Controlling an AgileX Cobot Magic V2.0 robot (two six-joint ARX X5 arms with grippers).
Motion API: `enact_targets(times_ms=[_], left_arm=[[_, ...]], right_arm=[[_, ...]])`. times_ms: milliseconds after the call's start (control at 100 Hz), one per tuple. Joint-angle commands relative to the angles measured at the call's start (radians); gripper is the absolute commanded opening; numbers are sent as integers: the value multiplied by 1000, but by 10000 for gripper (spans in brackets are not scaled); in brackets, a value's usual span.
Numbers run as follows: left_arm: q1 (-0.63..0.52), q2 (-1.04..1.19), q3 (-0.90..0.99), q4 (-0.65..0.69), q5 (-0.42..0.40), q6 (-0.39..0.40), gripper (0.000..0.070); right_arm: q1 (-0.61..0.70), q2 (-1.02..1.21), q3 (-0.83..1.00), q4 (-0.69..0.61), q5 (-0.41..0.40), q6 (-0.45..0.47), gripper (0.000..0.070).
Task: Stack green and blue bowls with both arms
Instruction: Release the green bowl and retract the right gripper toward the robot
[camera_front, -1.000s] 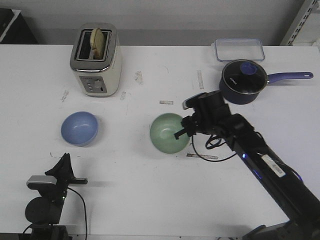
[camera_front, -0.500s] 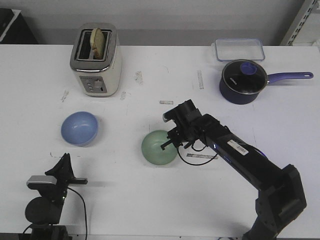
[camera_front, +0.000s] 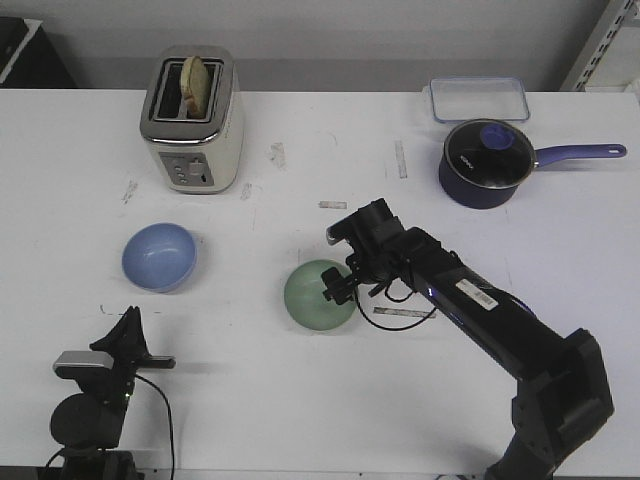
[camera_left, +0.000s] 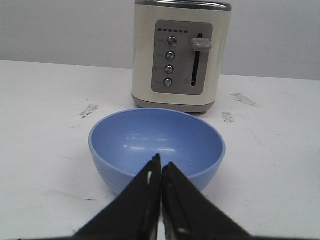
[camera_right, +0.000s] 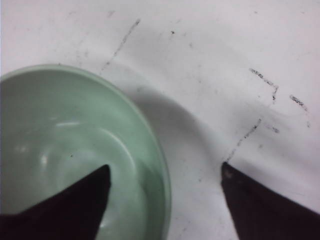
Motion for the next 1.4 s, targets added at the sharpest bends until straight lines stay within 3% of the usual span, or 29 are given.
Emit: enact_targets(times_ms=[0,110,380,570,740,1190,1390], left_arm=[[2,-2,-21,10,2,1,3],[2,-2,-21,13,2,1,3],[2,-2,-21,16,2,1,3],[2,-2,-21,16,2,1,3],[2,-2,-21,14,2,1,3],[2,-2,-21,10,2,-3,3],[2,-2,-19,24,2,-3,2]], right_arm=[[2,-11,39,5,-1,-6,540],[-13,-58,54,18,1,-6,496],[-106,-246,55,61,8,-2,0],[-206,-355,46,35,138,2,0],[-306,-469,-69,64,184,3,0],[-481,-955,-745,387,185,6,0],[-483,-1086,-885,455,184,6,0]])
